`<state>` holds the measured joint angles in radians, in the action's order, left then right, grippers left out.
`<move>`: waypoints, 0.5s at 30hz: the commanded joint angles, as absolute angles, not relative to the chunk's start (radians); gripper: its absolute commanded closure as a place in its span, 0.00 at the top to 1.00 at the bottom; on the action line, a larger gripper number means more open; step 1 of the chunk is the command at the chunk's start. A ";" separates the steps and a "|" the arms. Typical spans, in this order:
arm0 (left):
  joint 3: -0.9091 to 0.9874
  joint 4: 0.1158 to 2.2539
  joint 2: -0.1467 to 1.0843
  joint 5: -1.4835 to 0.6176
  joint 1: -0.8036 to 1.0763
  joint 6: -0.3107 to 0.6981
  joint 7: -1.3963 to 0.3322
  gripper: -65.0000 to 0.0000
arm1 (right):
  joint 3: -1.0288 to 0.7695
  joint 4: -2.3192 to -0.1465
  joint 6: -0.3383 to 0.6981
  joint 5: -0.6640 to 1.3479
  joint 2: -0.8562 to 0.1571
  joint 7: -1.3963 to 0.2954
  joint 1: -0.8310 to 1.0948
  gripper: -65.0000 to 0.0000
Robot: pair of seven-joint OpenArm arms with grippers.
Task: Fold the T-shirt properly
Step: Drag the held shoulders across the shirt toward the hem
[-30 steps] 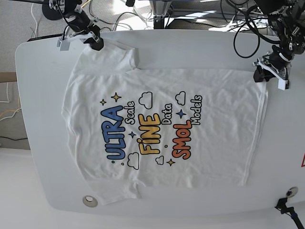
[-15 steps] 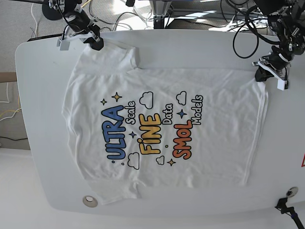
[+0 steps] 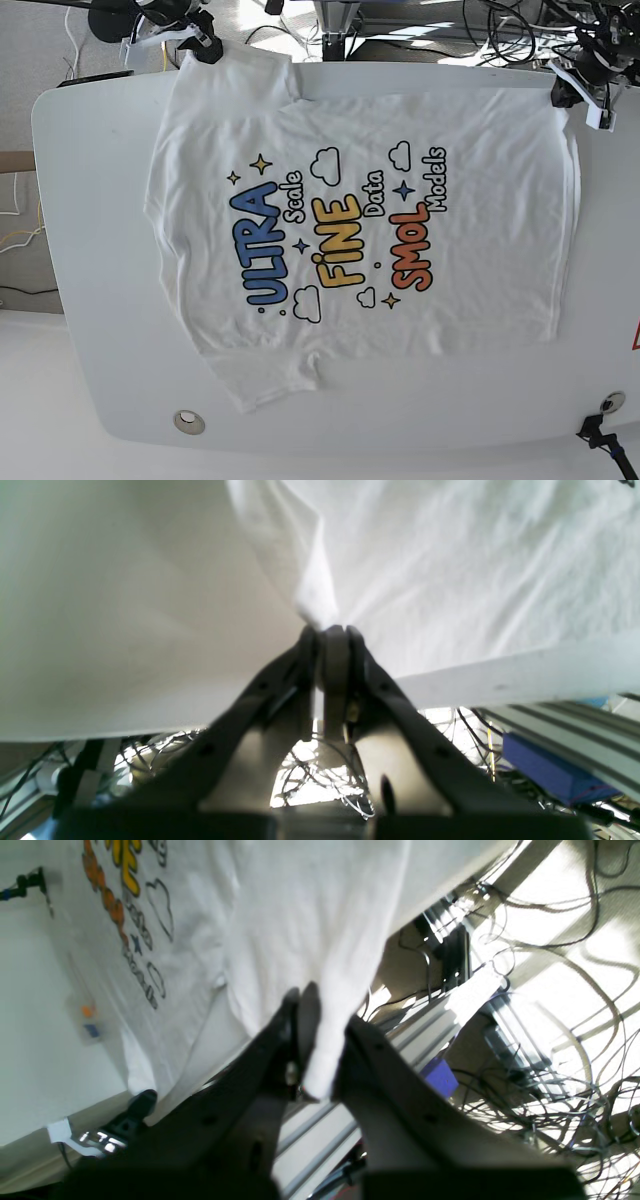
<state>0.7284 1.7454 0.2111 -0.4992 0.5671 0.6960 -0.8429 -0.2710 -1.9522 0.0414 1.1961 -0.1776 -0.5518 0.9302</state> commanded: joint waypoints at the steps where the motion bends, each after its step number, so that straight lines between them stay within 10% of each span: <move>1: 0.745 1.788 0.228 -0.518 0.567 0.698 -0.823 0.00 | -0.277 -1.977 0.058 1.256 -0.191 -0.542 0.932 0.00; 15: 0.765 1.857 0.208 -0.539 0.262 0.698 -0.977 0.00 | -0.288 -1.957 0.067 1.457 -0.305 -0.579 0.599 0.00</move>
<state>0.7616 1.8404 0.1940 -0.5255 0.2634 0.6971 -0.9901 -0.2821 -1.9556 0.0570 1.4452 -0.2806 -0.5888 0.5983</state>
